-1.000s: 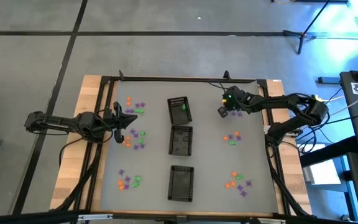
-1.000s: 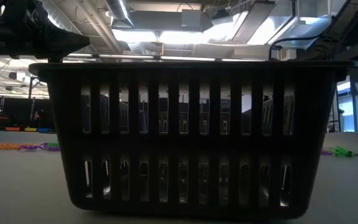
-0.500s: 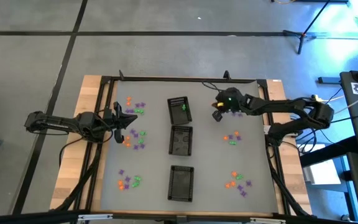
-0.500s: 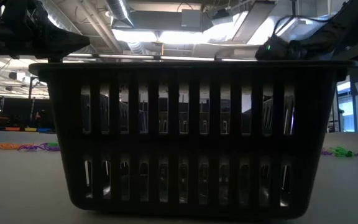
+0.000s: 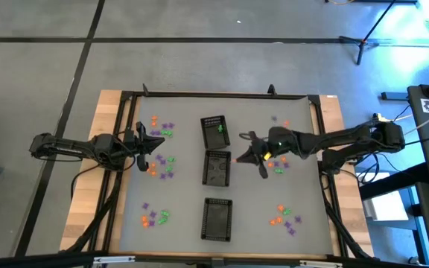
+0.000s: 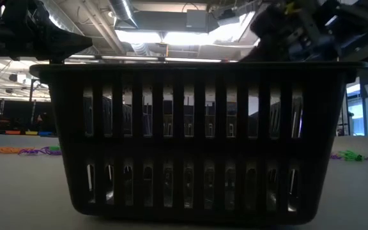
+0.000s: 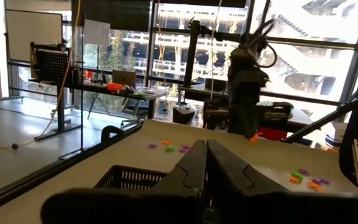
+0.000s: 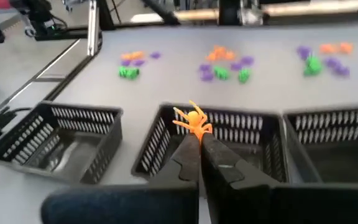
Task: Sort Halloween decoration
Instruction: Put the orange spider toy into the middle black bin
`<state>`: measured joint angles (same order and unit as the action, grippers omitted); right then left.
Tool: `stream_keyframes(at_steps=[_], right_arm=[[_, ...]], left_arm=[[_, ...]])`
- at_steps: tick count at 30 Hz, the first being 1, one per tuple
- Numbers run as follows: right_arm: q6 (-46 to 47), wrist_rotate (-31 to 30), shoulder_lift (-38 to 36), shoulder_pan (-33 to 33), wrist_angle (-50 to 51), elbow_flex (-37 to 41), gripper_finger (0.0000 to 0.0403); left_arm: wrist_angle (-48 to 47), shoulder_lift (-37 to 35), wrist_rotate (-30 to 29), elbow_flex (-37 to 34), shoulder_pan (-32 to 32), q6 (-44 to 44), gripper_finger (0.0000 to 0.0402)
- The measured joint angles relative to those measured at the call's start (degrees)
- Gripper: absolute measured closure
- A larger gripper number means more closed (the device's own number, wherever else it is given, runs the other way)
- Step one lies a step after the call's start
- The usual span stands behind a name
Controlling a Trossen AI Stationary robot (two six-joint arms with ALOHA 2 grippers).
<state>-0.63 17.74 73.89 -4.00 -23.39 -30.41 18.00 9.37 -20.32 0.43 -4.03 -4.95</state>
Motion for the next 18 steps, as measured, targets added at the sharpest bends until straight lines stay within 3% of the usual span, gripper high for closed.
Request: stream_keyframes(at_steps=[4,10,18], right_arm=[[0.18,-5.98,0.00,2.98,-2.15,0.00,0.0397],[1.99,-6.78,1.89,3.27,-4.27,-0.15,0.0394],[3.18,-6.79,13.11,3.29,-3.58,-7.24,0.0389]], left_arm=[[0.00,-0.01,0.01,0.02,0.00,0.00,0.0395],[0.00,-0.02,0.00,0.01,0.00,0.00,0.0395],[0.01,-0.01,0.02,0.02,0.00,0.00,0.0395]])
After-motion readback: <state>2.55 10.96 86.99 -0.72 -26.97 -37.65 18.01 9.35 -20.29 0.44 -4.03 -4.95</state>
